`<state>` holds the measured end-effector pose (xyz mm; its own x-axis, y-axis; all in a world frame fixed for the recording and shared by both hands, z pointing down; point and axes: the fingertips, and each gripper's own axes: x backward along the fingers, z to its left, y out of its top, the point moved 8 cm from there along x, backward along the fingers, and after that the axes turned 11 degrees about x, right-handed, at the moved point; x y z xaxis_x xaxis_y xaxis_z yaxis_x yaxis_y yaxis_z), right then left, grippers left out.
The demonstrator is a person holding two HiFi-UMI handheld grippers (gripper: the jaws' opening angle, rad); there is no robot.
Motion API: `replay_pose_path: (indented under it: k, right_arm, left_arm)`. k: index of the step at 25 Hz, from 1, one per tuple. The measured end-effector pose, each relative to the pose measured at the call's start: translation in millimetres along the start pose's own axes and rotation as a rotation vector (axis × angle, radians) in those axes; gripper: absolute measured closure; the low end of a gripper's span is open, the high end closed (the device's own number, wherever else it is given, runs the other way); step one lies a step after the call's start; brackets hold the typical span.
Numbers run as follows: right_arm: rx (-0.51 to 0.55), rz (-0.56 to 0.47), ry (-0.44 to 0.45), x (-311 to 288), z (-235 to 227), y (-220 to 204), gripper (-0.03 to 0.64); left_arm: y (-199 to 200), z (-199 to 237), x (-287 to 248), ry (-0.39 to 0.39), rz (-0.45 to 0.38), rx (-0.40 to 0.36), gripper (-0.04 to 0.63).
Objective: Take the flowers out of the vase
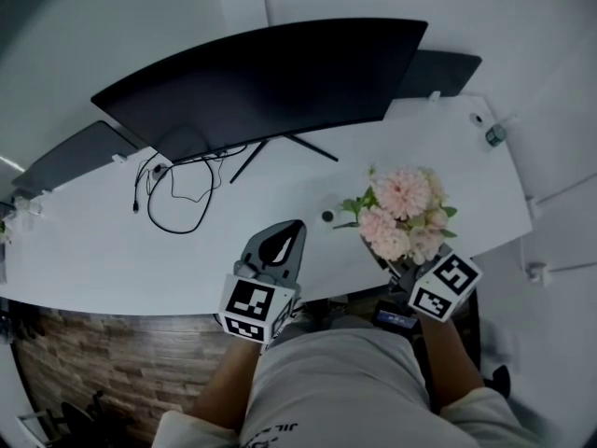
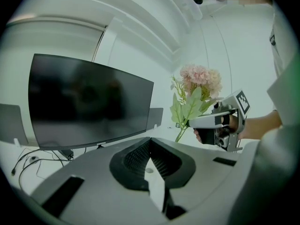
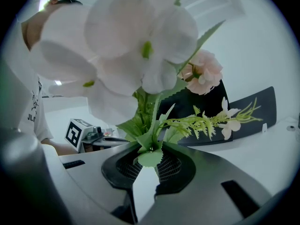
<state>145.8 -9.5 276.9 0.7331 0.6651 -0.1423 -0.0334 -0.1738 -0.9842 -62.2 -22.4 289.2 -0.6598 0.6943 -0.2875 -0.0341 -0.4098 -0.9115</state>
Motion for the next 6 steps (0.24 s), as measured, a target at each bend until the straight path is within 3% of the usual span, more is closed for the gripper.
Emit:
replay_pose_path:
  k: [6]
  right_arm:
    - [0.003, -0.008, -0.004, -1.9, -1.7, 5.0, 0.543]
  left_arm:
    - [0.6, 0.3, 0.9, 0.008, -0.004, 0.003, 0.592]
